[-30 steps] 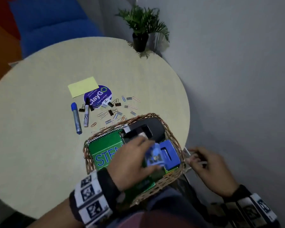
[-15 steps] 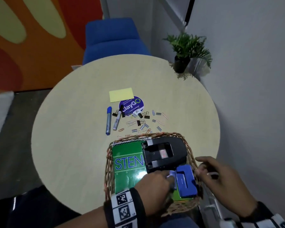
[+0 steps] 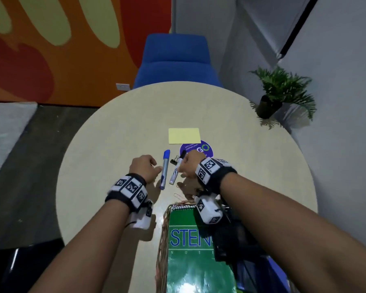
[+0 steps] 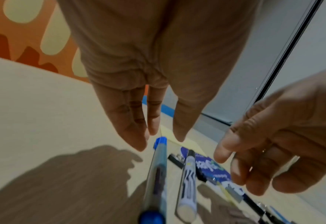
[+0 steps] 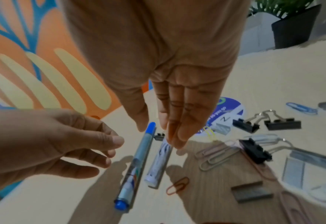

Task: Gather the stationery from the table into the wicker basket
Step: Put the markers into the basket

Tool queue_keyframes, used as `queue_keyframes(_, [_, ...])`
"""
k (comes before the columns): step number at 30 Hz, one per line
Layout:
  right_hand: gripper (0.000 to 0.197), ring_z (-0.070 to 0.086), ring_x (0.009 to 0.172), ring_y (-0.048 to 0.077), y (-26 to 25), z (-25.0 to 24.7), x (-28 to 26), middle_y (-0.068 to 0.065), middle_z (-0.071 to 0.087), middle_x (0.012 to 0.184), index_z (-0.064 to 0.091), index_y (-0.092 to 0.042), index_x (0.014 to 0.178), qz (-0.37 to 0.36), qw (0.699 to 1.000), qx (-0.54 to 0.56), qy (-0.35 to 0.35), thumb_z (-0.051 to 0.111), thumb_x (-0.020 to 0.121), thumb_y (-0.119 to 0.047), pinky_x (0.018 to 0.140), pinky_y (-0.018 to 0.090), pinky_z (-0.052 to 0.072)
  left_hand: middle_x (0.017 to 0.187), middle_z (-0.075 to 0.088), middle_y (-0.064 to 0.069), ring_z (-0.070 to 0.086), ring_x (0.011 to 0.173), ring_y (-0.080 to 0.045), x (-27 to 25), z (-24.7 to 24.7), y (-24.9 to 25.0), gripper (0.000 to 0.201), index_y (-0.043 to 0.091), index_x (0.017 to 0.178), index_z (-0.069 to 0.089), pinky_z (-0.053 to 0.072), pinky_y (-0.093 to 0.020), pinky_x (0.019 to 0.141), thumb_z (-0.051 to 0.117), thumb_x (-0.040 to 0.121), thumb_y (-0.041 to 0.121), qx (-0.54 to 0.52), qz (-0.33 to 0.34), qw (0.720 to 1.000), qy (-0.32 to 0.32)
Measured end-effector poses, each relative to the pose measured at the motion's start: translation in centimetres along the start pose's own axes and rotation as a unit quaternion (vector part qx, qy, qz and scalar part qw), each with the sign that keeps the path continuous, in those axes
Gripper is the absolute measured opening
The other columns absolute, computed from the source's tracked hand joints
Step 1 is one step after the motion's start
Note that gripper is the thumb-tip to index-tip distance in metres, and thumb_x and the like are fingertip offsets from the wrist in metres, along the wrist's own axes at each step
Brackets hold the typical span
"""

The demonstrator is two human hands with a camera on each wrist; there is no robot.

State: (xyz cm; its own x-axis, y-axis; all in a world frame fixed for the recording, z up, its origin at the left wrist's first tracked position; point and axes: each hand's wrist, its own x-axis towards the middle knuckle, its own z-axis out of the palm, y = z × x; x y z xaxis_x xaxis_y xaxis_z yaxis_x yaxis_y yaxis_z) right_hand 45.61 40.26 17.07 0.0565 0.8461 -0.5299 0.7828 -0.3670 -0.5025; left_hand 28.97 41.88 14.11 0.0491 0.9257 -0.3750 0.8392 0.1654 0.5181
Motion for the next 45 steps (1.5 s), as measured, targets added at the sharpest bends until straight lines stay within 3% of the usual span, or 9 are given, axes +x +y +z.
queue_keyframes(4, [0.047, 0.054, 0.117, 0.036, -0.5, 1.1, 2.4, 0.019, 0.056, 0.127, 0.051, -0.003, 0.128, 0.046, 0.995, -0.086, -0.024, 0.062, 0.087, -0.022, 0.09, 0.041, 0.048, 0.096, 0.069, -0.012, 0.066, 0.086, -0.029, 2.8, 2.2, 0.4, 0.026, 0.007, 0.093, 0.066, 0.055, -0.034, 0.074, 0.073, 0.075, 0.025, 0.007, -0.023, 0.999, -0.032])
queue_keyframes(15, [0.04, 0.052, 0.093, 0.03, -2.3, 1.3, 4.6, 0.007, 0.049, 0.11, 0.054, -0.026, 0.127, 0.102, 0.976, -0.182, -0.059, 0.056, 0.088, -0.023, 0.091, 0.042, 0.05, 0.085, 0.07, -0.013, 0.065, 0.07, -0.029, 3.9, 4.0, -0.6, 0.02, 0.004, 0.088, 0.066, 0.051, -0.029, 0.06, 0.072, 0.073, 0.017, 0.013, -0.029, 0.999, -0.043])
queue_keyframes(21, [0.046, 0.043, 0.128, 0.039, -3.3, 1.3, 4.2, 0.015, 0.045, 0.138, 0.047, -0.008, 0.133, 0.085, 0.957, -0.27, -0.068, 0.057, 0.09, -0.018, 0.095, 0.061, 0.041, 0.087, 0.07, -0.013, 0.064, 0.078, -0.029, 3.2, 2.0, -2.1, 0.015, 0.008, 0.085, 0.064, 0.048, -0.029, 0.065, 0.07, 0.074, 0.016, -0.016, -0.017, 1.0, -0.007])
queue_keyframes(24, [0.049, 0.052, 0.11, 0.032, -2.9, 1.0, 3.8, 0.015, 0.049, 0.135, 0.048, -0.008, 0.134, 0.038, 0.978, -0.2, -0.048, 0.058, 0.09, -0.026, 0.086, 0.043, 0.052, 0.09, 0.071, -0.013, 0.061, 0.075, -0.025, 2.2, 0.3, -2.0, 0.016, 0.009, 0.088, 0.065, 0.047, -0.029, 0.067, 0.07, 0.076, 0.018, -0.03, -0.005, 0.999, 0.015])
queue_keyframes(30, [0.026, 0.064, 0.056, 0.018, -2.5, -3.4, -0.4, 0.007, 0.065, 0.067, 0.057, -0.014, 0.065, 0.032, 0.996, 0.074, 0.047, 0.065, 0.082, -0.031, 0.057, 0.024, 0.056, 0.094, 0.069, -0.011, 0.062, 0.085, -0.025, -2.8, -2.5, 0.6, 0.027, 0.006, 0.105, 0.064, 0.043, -0.027, 0.073, 0.067, 0.081, 0.018, -0.051, 0.082, 0.995, 0.031])
queue_keyframes(34, [0.013, 0.066, 0.056, 0.023, 0.4, -5.8, -7.4, 0.013, 0.065, 0.063, 0.059, -0.006, 0.078, -0.021, 0.99, 0.131, 0.048, 0.063, 0.083, -0.017, 0.058, 0.032, 0.054, 0.099, 0.063, -0.004, 0.069, 0.079, -0.029, -8.9, -1.3, 2.9, 0.066, 0.009, 0.141, 0.034, 0.056, -0.041, 0.08, 0.066, 0.084, 0.017, -0.129, 0.127, 0.982, -0.046])
queue_keyframes(37, [0.011, 0.056, 0.043, 0.006, 5.0, -5.5, -13.1, 0.002, 0.06, 0.057, 0.055, -0.013, 0.078, -0.052, 0.99, 0.1, 0.079, 0.066, 0.08, -0.014, 0.05, 0.024, 0.047, 0.091, 0.056, 0.005, 0.063, 0.063, -0.011, -14.4, 0.2, 4.5, 0.072, 0.019, 0.146, 0.021, 0.049, -0.02, 0.055, 0.063, 0.087, 0.016, -0.137, 0.166, 0.972, -0.098])
queue_keyframes(41, [0.012, 0.051, 0.05, 0.011, 12.0, -3.6, -20.2, -0.004, 0.058, 0.057, 0.058, -0.012, 0.078, -0.003, 0.989, 0.079, 0.123, 0.068, 0.078, -0.019, 0.056, 0.025, 0.04, 0.084, 0.053, 0.007, 0.057, 0.058, -0.004, -20.9, 3.7, 7.1, 0.061, 0.022, 0.136, 0.023, 0.045, -0.011, 0.052, 0.059, 0.088, 0.01, -0.142, 0.248, 0.941, -0.178])
queue_keyframes(45, [0.015, 0.052, 0.048, 0.015, 18.6, -0.3, -25.1, 0.001, 0.06, 0.054, 0.054, -0.012, 0.074, 0.067, 0.975, 0.172, 0.126, 0.068, 0.078, -0.017, 0.054, 0.028, 0.042, 0.092, 0.058, -0.004, 0.055, 0.076, -0.017, -24.3, 8.2, 8.9, 0.035, 0.024, 0.109, 0.031, 0.044, -0.03, 0.065, 0.054, 0.087, 0.012, -0.043, 0.334, 0.899, -0.28])
